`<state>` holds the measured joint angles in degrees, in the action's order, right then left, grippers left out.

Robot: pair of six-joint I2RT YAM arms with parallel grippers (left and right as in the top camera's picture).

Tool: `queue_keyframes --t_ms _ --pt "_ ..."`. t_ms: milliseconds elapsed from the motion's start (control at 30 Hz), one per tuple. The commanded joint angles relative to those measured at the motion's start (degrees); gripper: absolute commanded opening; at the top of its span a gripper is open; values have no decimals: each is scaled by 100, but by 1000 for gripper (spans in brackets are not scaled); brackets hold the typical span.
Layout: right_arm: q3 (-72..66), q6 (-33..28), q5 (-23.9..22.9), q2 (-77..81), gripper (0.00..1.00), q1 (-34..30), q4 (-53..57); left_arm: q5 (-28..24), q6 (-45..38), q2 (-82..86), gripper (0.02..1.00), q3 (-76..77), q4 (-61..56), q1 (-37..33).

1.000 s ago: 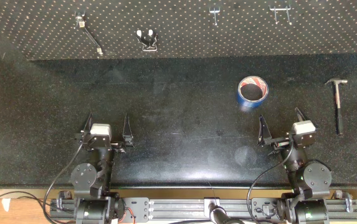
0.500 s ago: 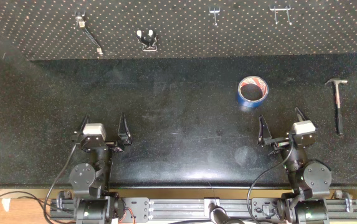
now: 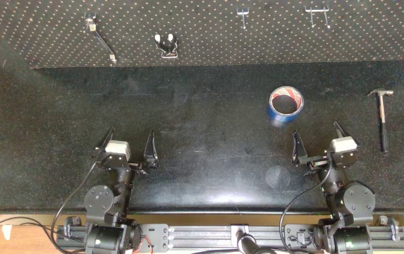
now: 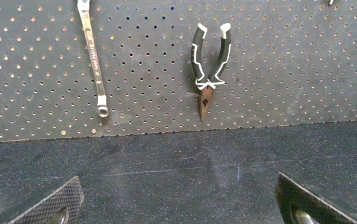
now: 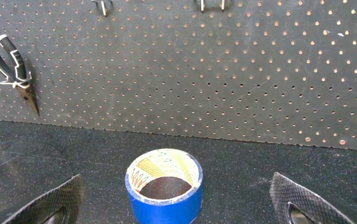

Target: Place Tools Onto Pegboard

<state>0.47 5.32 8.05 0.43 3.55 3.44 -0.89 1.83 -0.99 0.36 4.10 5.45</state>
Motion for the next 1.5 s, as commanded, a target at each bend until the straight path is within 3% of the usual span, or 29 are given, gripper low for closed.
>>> queue_keyframes --t_ms 33,233,333,467,800,967,1033,1100,1233,1333,1500 --pt "-24 22 -13 -35 976 39 17 81 94 81 998 -4 46 20" --pt "-24 52 -11 -35 976 39 -11 81 94 81 996 -4 46 20" --pt "103 348 55 155 976 42 -579 81 94 81 996 -4 46 20" --pt "490 352 669 1167 976 114 -1851 81 94 81 996 -4 46 20" --pt "1633 579 616 2345 976 157 -2317 81 94 81 996 -4 46 20" --pt "1823 1161 619 2695 976 153 -1325 81 94 81 996 -4 46 20" --pt "2288 1158 619 3412 976 153 -800 81 94 81 996 -4 46 20" --pt "3414 951 601 4649 976 153 522 81 94 81 996 -4 46 20" --pt "4673 940 140 6087 976 153 2214 81 94 79 996 -4 44 20" --pt "5060 940 116 6826 976 238 2739 81 94 81 996 -4 46 20" --pt "5364 1176 -1023 7676 976 1008 2734 81 94 79 996 -4 46 20"
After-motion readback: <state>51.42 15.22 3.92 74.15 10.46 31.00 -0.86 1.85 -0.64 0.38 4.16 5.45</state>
